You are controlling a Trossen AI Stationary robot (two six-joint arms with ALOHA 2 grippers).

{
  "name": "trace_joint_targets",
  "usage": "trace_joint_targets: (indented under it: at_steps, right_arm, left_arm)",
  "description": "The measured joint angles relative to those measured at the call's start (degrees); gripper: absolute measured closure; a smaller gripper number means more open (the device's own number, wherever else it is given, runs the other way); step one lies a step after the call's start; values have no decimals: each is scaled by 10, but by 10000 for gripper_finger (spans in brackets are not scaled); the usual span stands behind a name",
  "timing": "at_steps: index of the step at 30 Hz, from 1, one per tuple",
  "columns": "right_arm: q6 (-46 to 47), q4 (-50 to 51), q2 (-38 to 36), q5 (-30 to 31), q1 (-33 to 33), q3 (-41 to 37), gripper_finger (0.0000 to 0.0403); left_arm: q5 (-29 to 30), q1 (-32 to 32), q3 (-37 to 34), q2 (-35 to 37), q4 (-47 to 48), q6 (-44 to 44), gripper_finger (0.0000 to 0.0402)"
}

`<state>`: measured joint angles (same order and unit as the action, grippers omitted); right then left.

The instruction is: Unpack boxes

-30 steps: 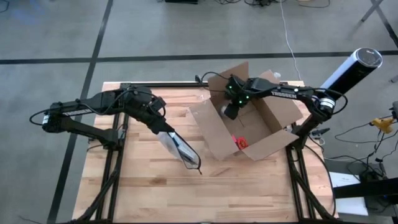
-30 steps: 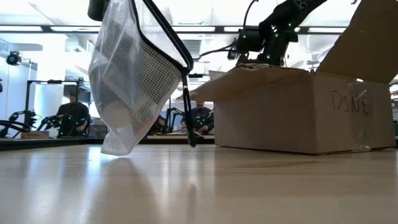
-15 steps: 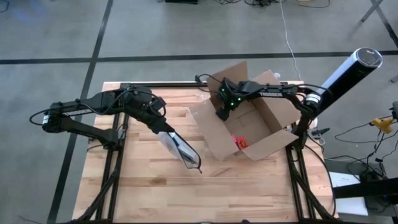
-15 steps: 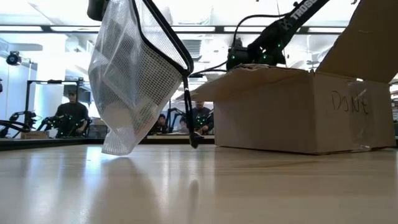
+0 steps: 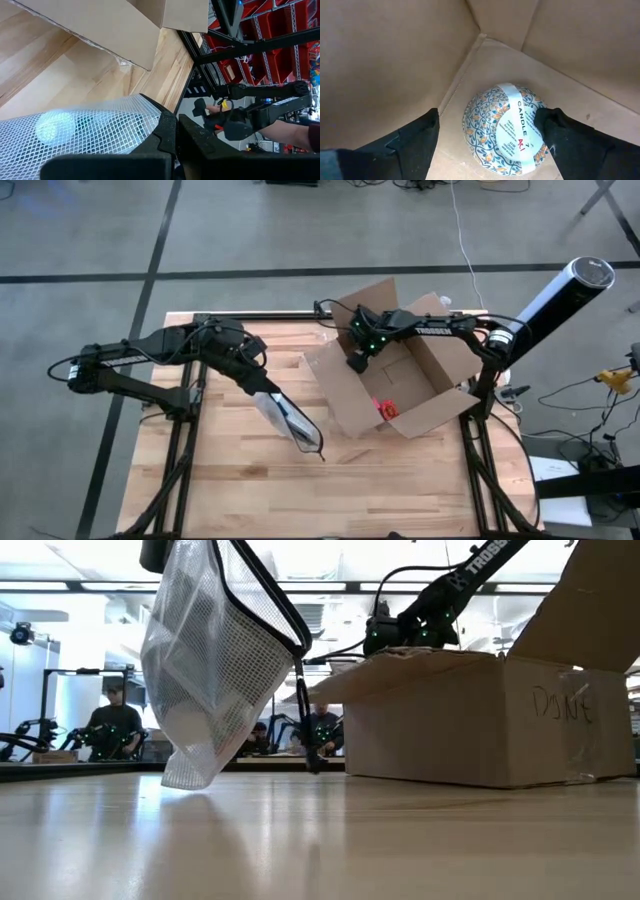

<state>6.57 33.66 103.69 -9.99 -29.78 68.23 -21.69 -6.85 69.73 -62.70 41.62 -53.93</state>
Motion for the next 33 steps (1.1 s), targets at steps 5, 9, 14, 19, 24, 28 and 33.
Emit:
trace_joint_targets:
  at_steps: [5, 9, 14, 19, 24, 28, 33]
  right_arm:
    - [19, 9, -26, -5, 0, -3, 90]
    - [15, 10, -33, -6, 0, -3, 96]
    - [14, 21, -33, -4, 0, -3, 100]
    - [9, 35, -33, 38, 0, -3, 93]
    - [10, 51, -34, 42, -1, -2, 66]
    - [14, 54, -34, 41, -1, -2, 40]
    - [19, 58, -35, 42, -1, -2, 11]
  left_arm:
    - [0, 0, 0, 0, 0, 0, 402]
    - [0, 0, 0, 0, 0, 0, 402]
    - [0, 0, 0, 0, 0, 0, 402]
    - [0, 0, 0, 0, 0, 0, 402]
    - [0, 0, 0, 0, 0, -1, 402]
    - [0, 0, 0, 0, 0, -2, 402]
    - [-2, 0, 0, 0, 0, -2, 402]
